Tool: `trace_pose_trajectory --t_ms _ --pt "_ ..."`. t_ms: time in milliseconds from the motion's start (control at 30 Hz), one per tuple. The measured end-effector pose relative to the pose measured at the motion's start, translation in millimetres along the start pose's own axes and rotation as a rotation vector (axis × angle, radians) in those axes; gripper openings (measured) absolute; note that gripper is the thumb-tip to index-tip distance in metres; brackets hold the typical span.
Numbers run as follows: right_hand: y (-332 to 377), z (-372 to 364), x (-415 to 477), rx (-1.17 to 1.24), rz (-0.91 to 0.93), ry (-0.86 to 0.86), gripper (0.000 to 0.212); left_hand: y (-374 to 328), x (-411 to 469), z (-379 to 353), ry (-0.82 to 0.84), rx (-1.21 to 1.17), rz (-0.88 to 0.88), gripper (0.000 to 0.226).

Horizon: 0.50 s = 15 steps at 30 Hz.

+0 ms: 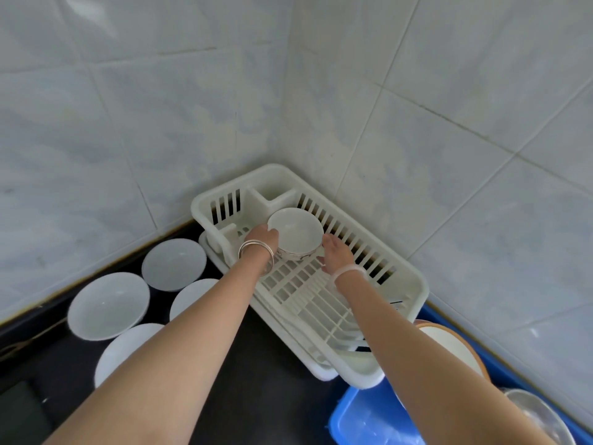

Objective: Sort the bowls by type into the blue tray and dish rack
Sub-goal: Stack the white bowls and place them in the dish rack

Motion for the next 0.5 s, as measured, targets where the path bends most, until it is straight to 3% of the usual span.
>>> trace_pose_trajectory --t_ms 200,300,500 --pt "25 2 -54 -0.108 0.138 0.008 0.044 3 -56 18 -0.058 0.05 -0.168 0.027" --pt "34 -13 -93 -0.159 0.217 0.035 0.041 20 -93 33 -0.097 0.056 -0.24 0.036" --pt "21 -73 -154 -0.244 0.311 0.121 0.031 91 -153 62 -0.282 0.091 -0.213 0.037"
Point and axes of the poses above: each hand's wrist, its own x-axis towards the middle knuckle, its own z-axis out of the back of the hand, y = z × x, the point moved 2 cm from there along x, towards the middle knuckle, and after that the axes turned 5 degrees about y, right-handed, at the moved point
